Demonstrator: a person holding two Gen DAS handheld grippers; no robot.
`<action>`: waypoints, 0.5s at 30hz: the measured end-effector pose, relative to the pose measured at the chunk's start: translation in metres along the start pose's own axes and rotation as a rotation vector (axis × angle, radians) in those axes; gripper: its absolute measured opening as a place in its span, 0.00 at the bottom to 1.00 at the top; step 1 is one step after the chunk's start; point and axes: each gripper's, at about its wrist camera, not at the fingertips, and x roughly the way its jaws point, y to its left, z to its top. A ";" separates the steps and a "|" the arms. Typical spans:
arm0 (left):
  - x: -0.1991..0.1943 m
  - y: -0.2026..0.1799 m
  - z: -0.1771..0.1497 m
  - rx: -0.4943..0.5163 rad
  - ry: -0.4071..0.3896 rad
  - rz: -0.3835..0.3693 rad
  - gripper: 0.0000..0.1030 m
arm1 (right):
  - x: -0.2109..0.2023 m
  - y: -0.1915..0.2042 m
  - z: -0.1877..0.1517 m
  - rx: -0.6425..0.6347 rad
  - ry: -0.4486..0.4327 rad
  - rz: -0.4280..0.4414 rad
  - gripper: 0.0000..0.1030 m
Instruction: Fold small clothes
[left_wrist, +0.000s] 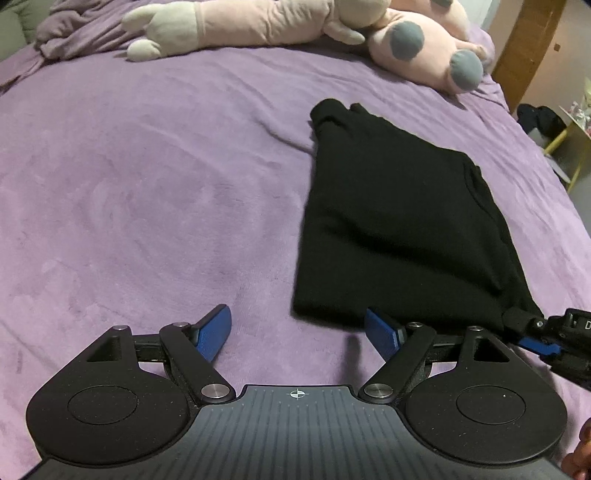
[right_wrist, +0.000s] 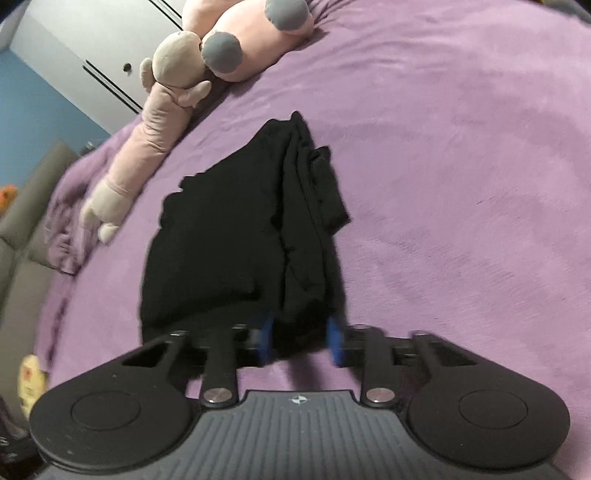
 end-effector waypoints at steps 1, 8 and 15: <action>0.001 0.000 0.000 -0.001 0.002 -0.002 0.82 | -0.001 -0.004 0.000 0.031 -0.004 0.035 0.16; 0.004 0.002 0.001 -0.009 0.020 0.026 0.82 | 0.006 0.025 -0.005 -0.213 0.000 -0.176 0.15; -0.022 -0.004 -0.014 0.047 0.059 0.049 0.86 | -0.005 0.050 -0.022 -0.389 0.064 -0.391 0.35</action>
